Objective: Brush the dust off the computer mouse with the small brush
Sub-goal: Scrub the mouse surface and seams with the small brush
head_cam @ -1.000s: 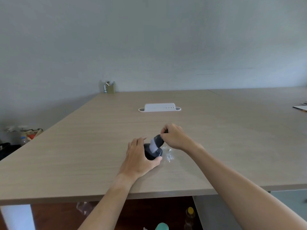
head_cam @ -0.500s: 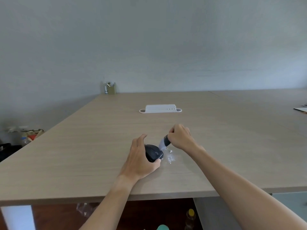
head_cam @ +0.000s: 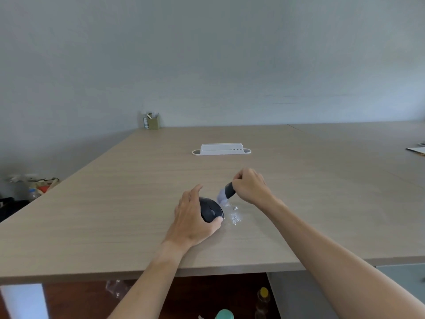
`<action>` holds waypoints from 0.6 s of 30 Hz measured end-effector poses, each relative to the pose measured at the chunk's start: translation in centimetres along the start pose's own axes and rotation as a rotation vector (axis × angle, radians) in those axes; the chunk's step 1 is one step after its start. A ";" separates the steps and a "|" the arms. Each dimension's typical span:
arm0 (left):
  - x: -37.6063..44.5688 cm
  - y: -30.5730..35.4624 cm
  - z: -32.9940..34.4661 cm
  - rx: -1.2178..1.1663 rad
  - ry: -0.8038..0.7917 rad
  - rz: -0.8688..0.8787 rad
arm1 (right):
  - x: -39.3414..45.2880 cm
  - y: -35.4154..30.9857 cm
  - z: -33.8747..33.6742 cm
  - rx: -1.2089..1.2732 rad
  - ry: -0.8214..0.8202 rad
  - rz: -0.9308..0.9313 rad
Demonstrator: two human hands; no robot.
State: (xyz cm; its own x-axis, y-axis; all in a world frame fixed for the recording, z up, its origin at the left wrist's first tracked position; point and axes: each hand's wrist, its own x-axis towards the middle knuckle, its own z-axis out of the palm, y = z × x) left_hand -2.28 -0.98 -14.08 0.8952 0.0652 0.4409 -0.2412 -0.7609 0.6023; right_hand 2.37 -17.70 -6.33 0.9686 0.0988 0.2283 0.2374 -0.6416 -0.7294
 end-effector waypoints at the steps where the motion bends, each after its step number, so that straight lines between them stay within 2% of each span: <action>1: 0.0 0.0 -0.1 -0.020 -0.010 0.006 | 0.1 -0.1 0.1 0.043 0.004 0.008; 5: 0.0 -0.4 0.0 0.005 -0.043 0.039 | 0.2 0.0 1.7 0.244 -0.158 0.024; 7: -0.1 -0.3 0.1 0.049 -0.043 -0.007 | 0.2 0.3 2.0 0.211 -0.228 0.013; 9: -0.1 -0.1 0.2 0.060 -0.044 -0.043 | 0.6 0.9 1.9 0.105 -0.197 -0.012; 11: -0.1 0.0 0.2 0.056 -0.035 -0.045 | 1.0 1.3 1.3 -0.009 -0.097 -0.013; 14: 0.0 -0.1 0.2 0.061 -0.038 -0.048 | 1.2 1.1 0.5 -0.018 -0.007 -0.015; 16: 0.1 -0.1 0.1 0.064 -0.037 -0.044 | 1.0 0.4 0.7 0.055 -0.053 -0.029; 18: 0.1 -0.2 0.1 0.055 -0.041 -0.037 | 0.6 -0.1 1.4 0.173 -0.185 -0.014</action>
State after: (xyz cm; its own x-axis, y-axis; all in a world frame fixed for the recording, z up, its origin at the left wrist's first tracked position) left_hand -2.09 -0.88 -14.27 0.9178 0.0687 0.3910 -0.1875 -0.7931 0.5795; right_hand 3.07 -16.53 -7.01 0.9585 0.2542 0.1288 0.2444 -0.5010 -0.8302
